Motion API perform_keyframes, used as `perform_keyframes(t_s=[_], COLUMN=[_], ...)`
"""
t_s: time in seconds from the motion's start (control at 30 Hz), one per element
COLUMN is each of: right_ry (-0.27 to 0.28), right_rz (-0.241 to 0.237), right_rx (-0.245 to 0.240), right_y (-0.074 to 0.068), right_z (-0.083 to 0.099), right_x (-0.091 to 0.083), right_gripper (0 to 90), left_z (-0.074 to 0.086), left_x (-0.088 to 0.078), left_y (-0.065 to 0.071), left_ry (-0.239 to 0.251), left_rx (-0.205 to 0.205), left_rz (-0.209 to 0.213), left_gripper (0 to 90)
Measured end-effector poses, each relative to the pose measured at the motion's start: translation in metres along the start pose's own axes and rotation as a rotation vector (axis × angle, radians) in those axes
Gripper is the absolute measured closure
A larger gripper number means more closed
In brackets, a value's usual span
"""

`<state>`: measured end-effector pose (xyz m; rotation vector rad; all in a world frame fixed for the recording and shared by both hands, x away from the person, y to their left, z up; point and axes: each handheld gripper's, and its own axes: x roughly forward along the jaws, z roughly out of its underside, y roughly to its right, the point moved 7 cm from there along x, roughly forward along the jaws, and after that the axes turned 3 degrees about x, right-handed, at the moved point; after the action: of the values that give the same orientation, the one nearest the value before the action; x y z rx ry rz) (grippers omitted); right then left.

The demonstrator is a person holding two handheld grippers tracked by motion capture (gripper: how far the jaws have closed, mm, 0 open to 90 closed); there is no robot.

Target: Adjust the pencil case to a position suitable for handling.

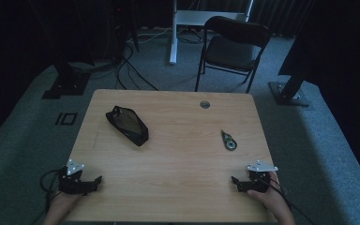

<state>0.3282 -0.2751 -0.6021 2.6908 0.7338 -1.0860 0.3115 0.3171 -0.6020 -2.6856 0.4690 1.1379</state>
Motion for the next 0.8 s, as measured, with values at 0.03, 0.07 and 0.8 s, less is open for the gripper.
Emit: perform_keyframes(t_s=[0.03,0.07,0.8], right_ry=[0.0,0.0,0.043], right_rz=[0.001,0.0,0.002], right_rx=[0.001,0.001,0.02], right_y=[0.0,0.0,-0.003], right_z=[0.0,0.0,-0.012], right_x=[0.0,0.0,-0.002], right_gripper=[11.6,11.5,14.4], left_z=[0.0,0.0,0.0], left_x=[0.0,0.0,0.0], left_y=[0.0,0.0,0.001], left_ry=[0.0,0.0,-0.001], left_rx=[0.002,0.002,0.006], left_rz=[0.002,0.001,0.005], left_gripper=[0.0,0.0,0.0])
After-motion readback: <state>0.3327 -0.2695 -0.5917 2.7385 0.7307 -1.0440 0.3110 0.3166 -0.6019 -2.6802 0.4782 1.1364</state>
